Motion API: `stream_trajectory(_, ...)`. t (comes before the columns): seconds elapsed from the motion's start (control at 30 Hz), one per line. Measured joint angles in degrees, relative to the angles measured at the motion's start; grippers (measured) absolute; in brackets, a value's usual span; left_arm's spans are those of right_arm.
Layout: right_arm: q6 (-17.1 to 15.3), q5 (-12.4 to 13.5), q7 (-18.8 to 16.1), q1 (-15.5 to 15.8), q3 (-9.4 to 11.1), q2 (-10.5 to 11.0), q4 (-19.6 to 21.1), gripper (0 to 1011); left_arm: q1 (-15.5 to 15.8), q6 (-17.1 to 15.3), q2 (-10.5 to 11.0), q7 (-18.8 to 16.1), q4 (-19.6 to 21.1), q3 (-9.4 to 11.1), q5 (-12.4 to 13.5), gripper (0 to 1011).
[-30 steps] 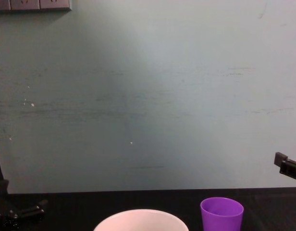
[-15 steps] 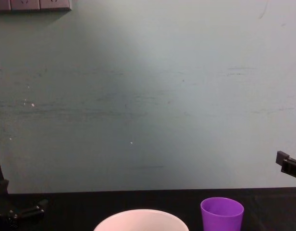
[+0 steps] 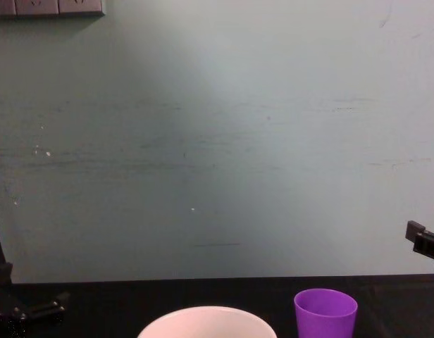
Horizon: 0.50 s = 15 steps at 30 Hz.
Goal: Pick up the cup and pour the mung beans from the cup into the bowl.
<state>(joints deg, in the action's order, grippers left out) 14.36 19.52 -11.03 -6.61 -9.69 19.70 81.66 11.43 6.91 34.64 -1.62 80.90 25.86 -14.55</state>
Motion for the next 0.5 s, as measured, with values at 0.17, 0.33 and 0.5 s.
stream_trajectory(0.17,0.0,0.0,0.0,0.0,0.0,0.0,0.0,1003,0.0,0.0,0.0,0.0,0.0,0.0,0.0,1011)
stream_trajectory(0.33,0.0,0.0,0.0,0.0,0.0,0.0,0.0,1002,0.0,0.0,0.0,0.0,0.0,0.0,0.0,1011)
stream_trajectory(0.5,0.0,0.0,0.1,0.0,0.0,0.0,0.0,1002,0.0,0.0,0.0,0.0,0.0,0.0,0.0,1011)
